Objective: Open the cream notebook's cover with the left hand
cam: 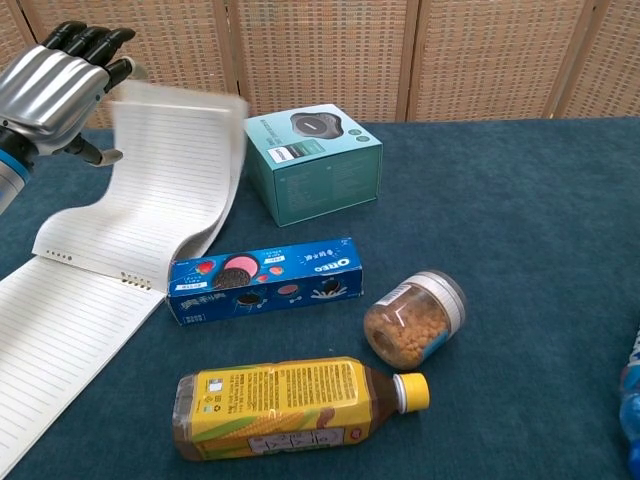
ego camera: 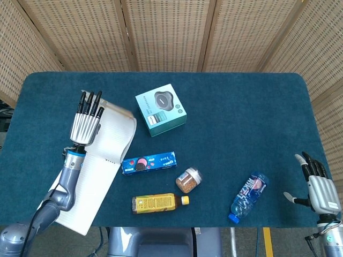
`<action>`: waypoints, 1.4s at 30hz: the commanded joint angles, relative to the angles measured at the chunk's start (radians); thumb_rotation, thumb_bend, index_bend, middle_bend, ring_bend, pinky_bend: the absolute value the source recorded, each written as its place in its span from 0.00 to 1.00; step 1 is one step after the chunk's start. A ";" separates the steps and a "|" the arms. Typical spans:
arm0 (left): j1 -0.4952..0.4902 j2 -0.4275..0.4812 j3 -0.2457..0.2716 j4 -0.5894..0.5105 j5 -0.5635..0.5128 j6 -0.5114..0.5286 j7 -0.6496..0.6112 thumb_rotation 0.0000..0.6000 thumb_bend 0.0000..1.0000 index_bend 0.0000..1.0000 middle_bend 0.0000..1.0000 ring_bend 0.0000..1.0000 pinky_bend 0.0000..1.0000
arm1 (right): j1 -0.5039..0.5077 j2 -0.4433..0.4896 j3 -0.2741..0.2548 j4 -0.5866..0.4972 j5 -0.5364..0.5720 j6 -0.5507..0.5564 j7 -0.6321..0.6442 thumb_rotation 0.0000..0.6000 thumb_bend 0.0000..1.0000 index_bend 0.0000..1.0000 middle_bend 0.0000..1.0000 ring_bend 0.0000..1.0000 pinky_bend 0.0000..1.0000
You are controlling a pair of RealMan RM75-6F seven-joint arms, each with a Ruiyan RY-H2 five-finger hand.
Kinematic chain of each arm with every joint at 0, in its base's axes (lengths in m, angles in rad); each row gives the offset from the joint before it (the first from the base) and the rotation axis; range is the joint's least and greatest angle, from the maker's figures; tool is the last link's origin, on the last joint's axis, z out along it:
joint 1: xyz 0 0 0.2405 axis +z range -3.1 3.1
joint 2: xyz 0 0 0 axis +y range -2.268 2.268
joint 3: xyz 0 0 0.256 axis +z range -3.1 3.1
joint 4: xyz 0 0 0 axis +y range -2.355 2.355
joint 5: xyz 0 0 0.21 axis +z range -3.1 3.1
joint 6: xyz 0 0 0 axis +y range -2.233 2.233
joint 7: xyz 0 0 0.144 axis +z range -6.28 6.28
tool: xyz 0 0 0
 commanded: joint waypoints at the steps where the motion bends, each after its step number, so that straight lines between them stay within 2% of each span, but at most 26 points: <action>1: -0.002 -0.005 -0.003 0.008 -0.009 0.004 0.007 1.00 0.11 0.00 0.00 0.00 0.00 | 0.001 -0.001 0.000 0.001 0.001 -0.001 0.001 1.00 0.05 0.03 0.00 0.00 0.00; 10: 0.004 0.005 -0.005 -0.006 -0.030 0.017 0.004 1.00 0.10 0.00 0.00 0.00 0.00 | 0.000 0.000 -0.001 0.002 -0.002 0.001 0.002 1.00 0.05 0.03 0.00 0.00 0.00; 14: 0.029 0.035 -0.005 -0.074 -0.038 0.045 -0.025 1.00 0.10 0.00 0.00 0.00 0.00 | 0.001 0.002 -0.002 0.002 0.001 -0.004 0.001 1.00 0.05 0.03 0.00 0.00 0.00; 17: 0.064 0.072 -0.007 -0.170 -0.046 0.079 -0.050 1.00 0.08 0.00 0.00 0.00 0.00 | 0.001 0.003 -0.002 0.002 0.002 -0.006 -0.001 1.00 0.05 0.03 0.00 0.00 0.00; 19: 0.108 0.117 0.002 -0.281 -0.052 0.102 -0.054 1.00 0.04 0.00 0.00 0.00 0.00 | 0.001 0.003 -0.003 0.002 0.002 -0.007 -0.004 1.00 0.05 0.03 0.00 0.00 0.00; 21: 0.163 0.179 0.024 -0.423 -0.057 0.119 -0.035 1.00 0.00 0.00 0.00 0.00 0.00 | 0.001 0.003 -0.003 0.002 0.002 -0.008 -0.006 1.00 0.05 0.03 0.00 0.00 0.00; 25: 0.253 0.293 0.081 -0.648 -0.050 0.146 -0.019 1.00 0.00 0.00 0.00 0.00 0.00 | 0.001 0.005 -0.006 0.000 -0.001 -0.007 -0.014 1.00 0.05 0.03 0.00 0.00 0.00; 30: 0.339 0.384 0.147 -0.802 -0.046 0.175 -0.014 1.00 0.00 0.00 0.00 0.00 0.00 | 0.000 0.003 -0.007 0.001 -0.003 -0.002 -0.027 1.00 0.05 0.03 0.00 0.00 0.00; 37: 0.439 0.522 0.235 -1.021 -0.073 0.158 -0.028 1.00 0.00 0.00 0.00 0.00 0.00 | 0.000 0.001 -0.008 -0.002 -0.001 -0.002 -0.044 1.00 0.05 0.03 0.00 0.00 0.00; 42: 0.482 0.558 0.268 -1.050 -0.081 0.159 -0.009 1.00 0.00 0.00 0.00 0.00 0.00 | 0.001 0.000 -0.008 -0.004 0.001 -0.003 -0.053 1.00 0.05 0.03 0.00 0.00 0.00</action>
